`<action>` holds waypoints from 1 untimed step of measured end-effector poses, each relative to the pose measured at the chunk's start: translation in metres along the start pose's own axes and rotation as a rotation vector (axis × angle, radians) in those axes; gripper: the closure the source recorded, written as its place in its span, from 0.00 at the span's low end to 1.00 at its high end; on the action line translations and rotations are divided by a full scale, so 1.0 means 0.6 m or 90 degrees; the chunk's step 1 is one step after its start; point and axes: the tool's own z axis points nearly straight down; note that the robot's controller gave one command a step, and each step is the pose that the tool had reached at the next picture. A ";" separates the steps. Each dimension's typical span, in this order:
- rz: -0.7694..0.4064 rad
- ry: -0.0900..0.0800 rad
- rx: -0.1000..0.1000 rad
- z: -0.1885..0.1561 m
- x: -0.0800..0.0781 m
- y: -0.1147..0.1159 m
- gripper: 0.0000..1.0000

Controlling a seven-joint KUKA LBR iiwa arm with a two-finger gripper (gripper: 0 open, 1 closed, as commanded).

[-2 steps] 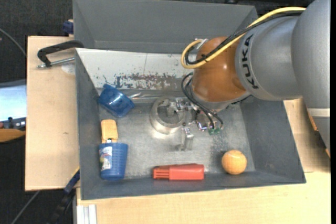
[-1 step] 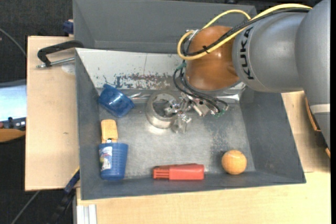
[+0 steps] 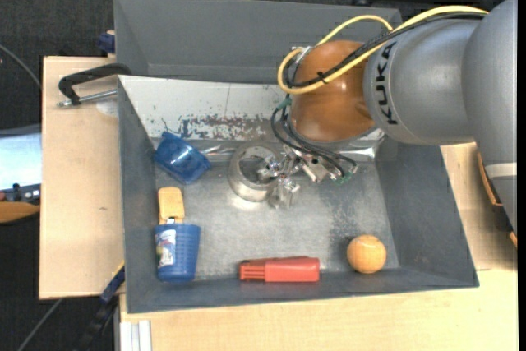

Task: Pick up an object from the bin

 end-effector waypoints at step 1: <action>0.000 -0.001 0.000 -0.004 0.000 0.000 1.00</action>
Offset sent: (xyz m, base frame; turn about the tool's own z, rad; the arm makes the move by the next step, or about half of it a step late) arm 0.0001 0.0000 0.0653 0.0000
